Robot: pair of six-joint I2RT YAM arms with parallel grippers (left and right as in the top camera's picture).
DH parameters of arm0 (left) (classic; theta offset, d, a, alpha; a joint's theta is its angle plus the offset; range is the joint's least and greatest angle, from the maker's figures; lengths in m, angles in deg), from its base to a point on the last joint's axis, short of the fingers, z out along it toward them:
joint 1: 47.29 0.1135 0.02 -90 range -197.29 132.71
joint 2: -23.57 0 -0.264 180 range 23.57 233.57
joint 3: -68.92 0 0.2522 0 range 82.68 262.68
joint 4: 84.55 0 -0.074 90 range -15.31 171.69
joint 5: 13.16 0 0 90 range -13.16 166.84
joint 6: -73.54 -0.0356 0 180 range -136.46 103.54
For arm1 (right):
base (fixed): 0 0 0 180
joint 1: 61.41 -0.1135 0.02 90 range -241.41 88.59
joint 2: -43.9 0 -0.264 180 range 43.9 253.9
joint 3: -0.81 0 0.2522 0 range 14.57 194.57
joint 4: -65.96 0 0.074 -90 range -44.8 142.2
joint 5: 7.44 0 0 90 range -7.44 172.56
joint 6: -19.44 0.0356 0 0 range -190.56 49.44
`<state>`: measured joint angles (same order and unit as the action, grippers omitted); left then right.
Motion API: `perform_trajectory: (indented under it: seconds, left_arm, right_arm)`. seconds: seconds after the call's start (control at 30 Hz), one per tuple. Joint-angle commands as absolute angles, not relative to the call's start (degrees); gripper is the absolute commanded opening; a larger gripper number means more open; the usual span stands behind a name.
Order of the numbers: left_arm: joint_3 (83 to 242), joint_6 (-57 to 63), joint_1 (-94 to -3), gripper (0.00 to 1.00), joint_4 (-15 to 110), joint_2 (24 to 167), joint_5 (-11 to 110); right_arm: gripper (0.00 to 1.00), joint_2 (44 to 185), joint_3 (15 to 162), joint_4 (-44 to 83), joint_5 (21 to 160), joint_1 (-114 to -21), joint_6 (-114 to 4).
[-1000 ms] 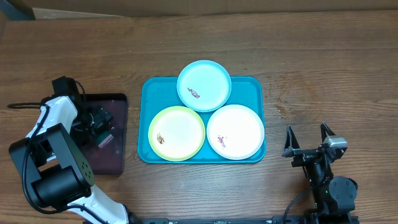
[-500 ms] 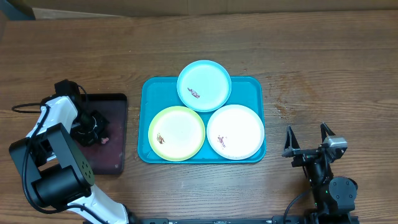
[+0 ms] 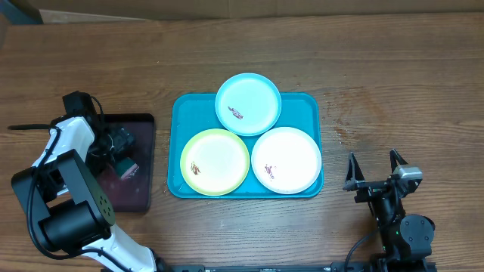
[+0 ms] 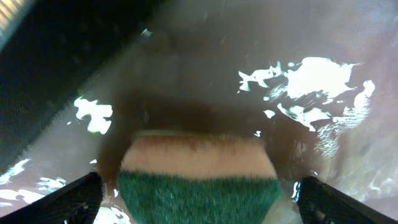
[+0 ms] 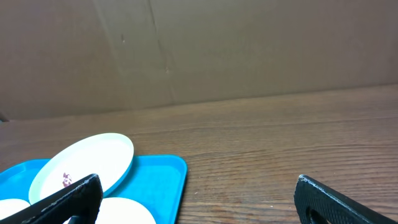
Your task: Clean dirty plates on tray and stack at the side
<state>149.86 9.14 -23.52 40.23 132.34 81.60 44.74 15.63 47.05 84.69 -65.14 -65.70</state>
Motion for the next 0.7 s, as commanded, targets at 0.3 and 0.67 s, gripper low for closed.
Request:
perform_trajectory:
  seconds: [0.3, 0.67]
  left_arm:
    - [149.16, 8.86, -23.41, 0.09, 40.34, 132.98, 84.59]
    - [149.16, 8.86, -23.41, 1.0, 30.53, 132.98, 76.35]
  right_arm:
    - [1.0, 44.13, 15.04, 47.53, 84.73, -64.81, -65.89]
    - [1.0, 44.13, 15.04, 47.53, 84.73, -64.81, -65.91]
